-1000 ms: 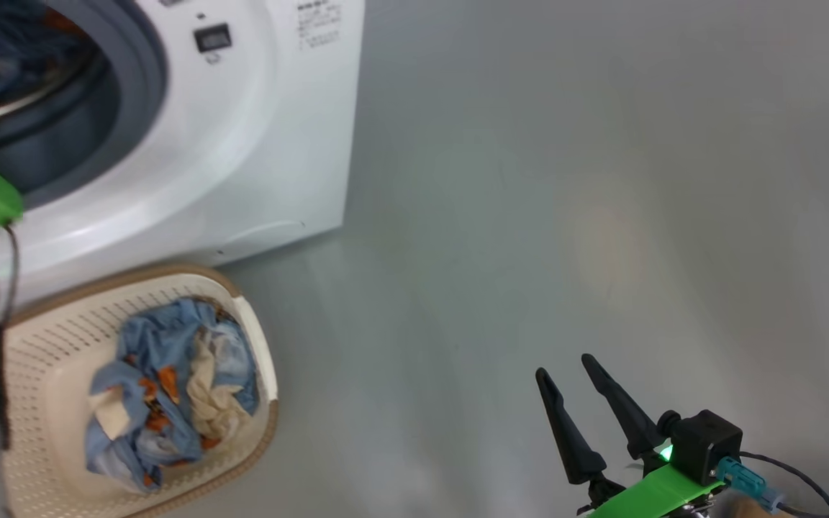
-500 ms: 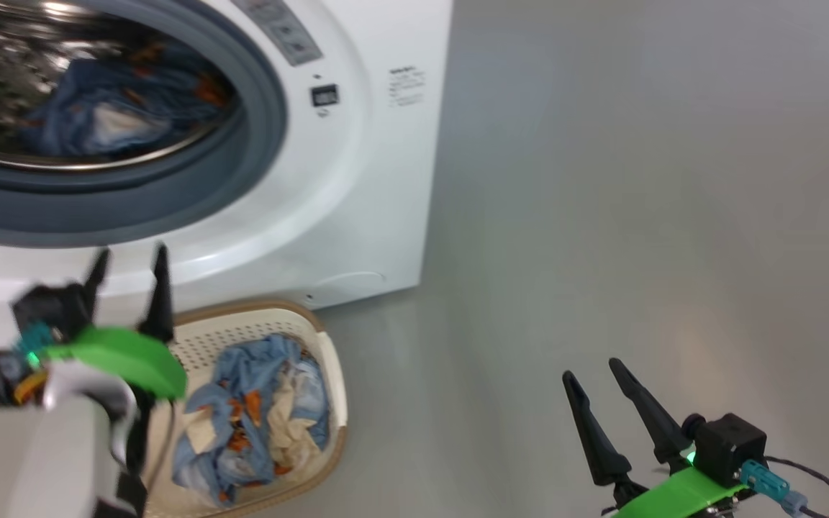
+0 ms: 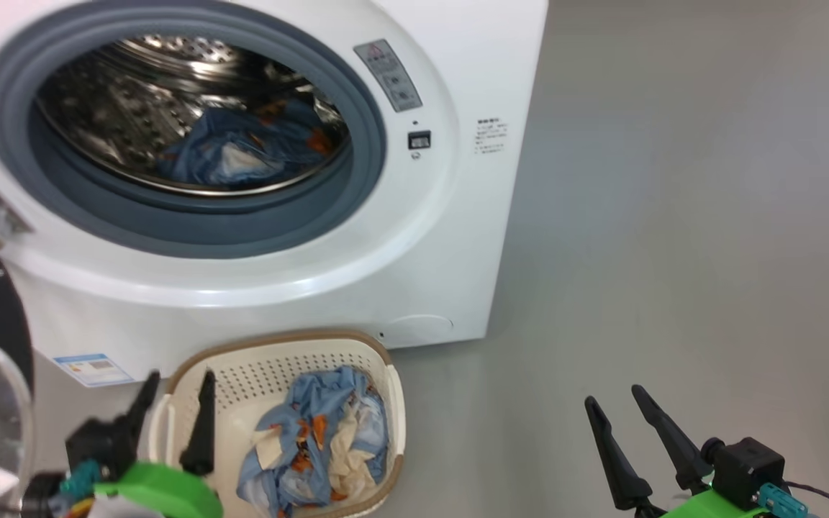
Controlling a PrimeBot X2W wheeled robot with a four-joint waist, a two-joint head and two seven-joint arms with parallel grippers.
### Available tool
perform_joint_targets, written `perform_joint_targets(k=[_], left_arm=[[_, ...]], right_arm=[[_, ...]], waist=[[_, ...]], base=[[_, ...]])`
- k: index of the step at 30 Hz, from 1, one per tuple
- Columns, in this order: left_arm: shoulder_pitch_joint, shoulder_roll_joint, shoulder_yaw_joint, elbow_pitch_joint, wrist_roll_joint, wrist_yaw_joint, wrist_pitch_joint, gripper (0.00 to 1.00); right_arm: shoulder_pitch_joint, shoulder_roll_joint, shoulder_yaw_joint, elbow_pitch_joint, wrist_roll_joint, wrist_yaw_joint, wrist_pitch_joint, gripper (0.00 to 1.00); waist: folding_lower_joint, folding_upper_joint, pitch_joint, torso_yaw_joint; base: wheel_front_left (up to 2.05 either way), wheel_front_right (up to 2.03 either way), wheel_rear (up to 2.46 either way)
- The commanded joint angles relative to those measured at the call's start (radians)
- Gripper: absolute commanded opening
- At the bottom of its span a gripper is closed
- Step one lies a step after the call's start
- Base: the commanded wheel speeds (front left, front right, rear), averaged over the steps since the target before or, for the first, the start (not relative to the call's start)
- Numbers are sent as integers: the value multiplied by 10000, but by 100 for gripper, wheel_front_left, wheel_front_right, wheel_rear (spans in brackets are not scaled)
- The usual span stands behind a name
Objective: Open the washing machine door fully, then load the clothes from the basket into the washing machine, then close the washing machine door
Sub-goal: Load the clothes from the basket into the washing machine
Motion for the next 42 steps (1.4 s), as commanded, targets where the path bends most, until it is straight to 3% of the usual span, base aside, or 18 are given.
perform_joint_targets(k=[1, 11, 22, 42], left_arm=[[256, 122, 240, -421, -42, 74, -65, 100], [2223, 52, 343, -1716, -549, 549, -65, 100], [3243, 42, 368, -2604, -950, 1025, -65, 100], [3568, 40, 355, -2851, -1029, 1191, -65, 100]], right_arm=[[19, -142, 202, -219, -57, 16, -48, 100], [439, -282, -28, -276, -54, 16, -48, 100], [633, -155, -246, -356, -88, 16, -48, 100], [654, -64, -311, -391, -146, 16, -48, 100]], waist=[[1, 0, -444, 333], [1, 0, -1094, 479], [1, 0, -1324, 489], [1, 0, -1324, 329]], base=[[0, 0, 0], [0, 0, 0], [0, 0, 0], [0, 0, 0]])
